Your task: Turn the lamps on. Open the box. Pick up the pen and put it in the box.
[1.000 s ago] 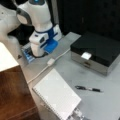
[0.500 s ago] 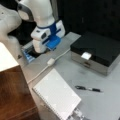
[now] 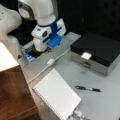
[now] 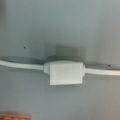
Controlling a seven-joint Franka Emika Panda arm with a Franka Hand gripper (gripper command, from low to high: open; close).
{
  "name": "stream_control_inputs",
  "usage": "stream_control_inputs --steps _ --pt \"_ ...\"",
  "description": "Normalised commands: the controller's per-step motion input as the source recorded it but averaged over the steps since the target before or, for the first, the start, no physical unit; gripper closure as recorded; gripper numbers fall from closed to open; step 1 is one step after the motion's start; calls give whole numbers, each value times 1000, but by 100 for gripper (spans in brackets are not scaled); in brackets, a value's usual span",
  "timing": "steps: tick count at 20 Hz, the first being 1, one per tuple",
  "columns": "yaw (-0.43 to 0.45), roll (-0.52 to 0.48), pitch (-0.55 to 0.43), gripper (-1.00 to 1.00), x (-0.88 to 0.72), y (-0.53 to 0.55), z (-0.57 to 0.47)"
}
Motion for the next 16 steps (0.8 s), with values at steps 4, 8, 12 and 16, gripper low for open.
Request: stream_control_inputs --steps 4,8,12,16 --pt "-70 -54 319 -100 438 65 382" --pt "-127 -24 358 -100 580 79 460" --pt "-124 -16 438 -100 626 42 428" --pt "-104 16 452 -100 663 -3 346"
